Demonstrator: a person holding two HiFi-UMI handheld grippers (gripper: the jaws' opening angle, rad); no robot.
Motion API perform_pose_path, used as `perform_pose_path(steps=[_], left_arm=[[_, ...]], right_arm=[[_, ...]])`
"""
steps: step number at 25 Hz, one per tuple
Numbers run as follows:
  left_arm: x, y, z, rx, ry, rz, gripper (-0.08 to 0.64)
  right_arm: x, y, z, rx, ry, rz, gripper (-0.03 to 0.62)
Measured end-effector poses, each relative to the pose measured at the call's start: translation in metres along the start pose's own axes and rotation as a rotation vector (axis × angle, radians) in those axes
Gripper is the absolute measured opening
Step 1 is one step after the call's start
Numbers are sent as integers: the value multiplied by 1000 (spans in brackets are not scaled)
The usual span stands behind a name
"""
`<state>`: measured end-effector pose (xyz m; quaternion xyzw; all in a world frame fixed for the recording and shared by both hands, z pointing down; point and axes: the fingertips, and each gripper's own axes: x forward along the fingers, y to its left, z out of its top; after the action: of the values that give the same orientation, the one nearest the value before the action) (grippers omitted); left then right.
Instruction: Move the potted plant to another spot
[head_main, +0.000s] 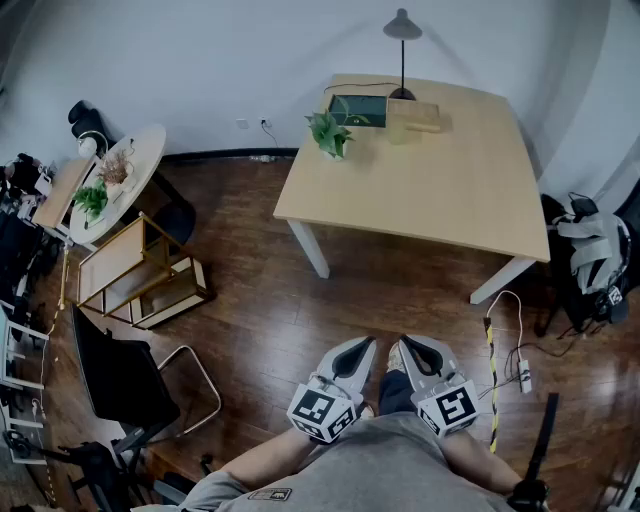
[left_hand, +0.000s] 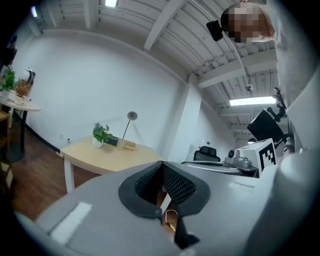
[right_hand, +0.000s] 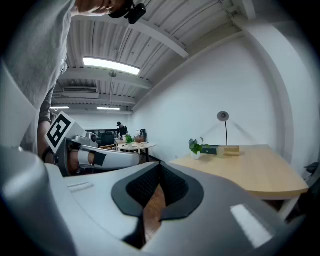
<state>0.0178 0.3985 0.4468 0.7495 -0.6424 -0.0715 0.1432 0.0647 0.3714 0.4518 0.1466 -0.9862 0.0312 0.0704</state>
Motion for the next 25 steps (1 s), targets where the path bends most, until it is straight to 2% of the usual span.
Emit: perform_pose_path(steps=[14,21,25], left_arm=[[153,82,57,15,-36,131,2],[189,123,72,8,-31,181,2],[211,161,74,-7,-27,182,2]], right_arm=[[106,-147,32,-1,-22,85,6],[153,-186,38,5,-7,107,6],[190,-203,36,10,8,102,6]])
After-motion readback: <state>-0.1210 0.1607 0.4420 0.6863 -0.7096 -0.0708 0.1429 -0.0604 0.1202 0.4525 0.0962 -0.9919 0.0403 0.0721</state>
